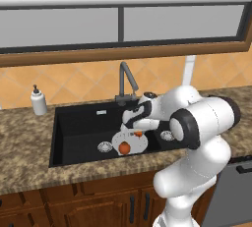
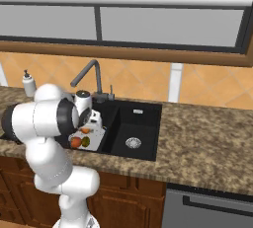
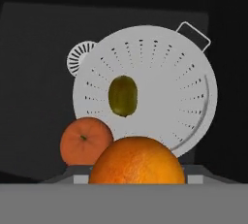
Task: Put the colander in the sink, put the tangerine, orange, kiwi in the colander, and turn on the sink faucet and pour water over the colander.
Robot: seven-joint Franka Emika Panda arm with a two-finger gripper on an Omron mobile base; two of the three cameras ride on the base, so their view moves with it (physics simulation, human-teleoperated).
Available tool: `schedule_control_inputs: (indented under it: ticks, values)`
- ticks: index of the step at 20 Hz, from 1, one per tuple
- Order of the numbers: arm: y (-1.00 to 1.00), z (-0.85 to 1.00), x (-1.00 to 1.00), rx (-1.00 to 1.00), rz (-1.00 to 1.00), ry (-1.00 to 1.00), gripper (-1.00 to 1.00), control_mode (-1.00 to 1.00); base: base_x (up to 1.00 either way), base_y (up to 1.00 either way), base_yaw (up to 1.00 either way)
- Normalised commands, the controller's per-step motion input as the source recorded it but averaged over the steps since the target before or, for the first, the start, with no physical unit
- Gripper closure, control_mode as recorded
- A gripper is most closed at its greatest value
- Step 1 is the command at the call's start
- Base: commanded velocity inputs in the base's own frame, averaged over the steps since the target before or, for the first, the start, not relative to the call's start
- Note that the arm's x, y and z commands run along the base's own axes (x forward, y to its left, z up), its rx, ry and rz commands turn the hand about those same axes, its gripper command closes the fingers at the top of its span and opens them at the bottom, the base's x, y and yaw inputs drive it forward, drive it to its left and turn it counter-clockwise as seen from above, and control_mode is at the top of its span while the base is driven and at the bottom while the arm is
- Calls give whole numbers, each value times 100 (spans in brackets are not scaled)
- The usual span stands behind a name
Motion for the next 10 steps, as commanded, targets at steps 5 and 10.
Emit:
schedule_control_inputs:
  ticks: [5,10]
  values:
    - [26,-46,42,0,0,0,100,-100,0,0,0]
    - [27,-40,49,0,0,0,100,-100,0,0,0]
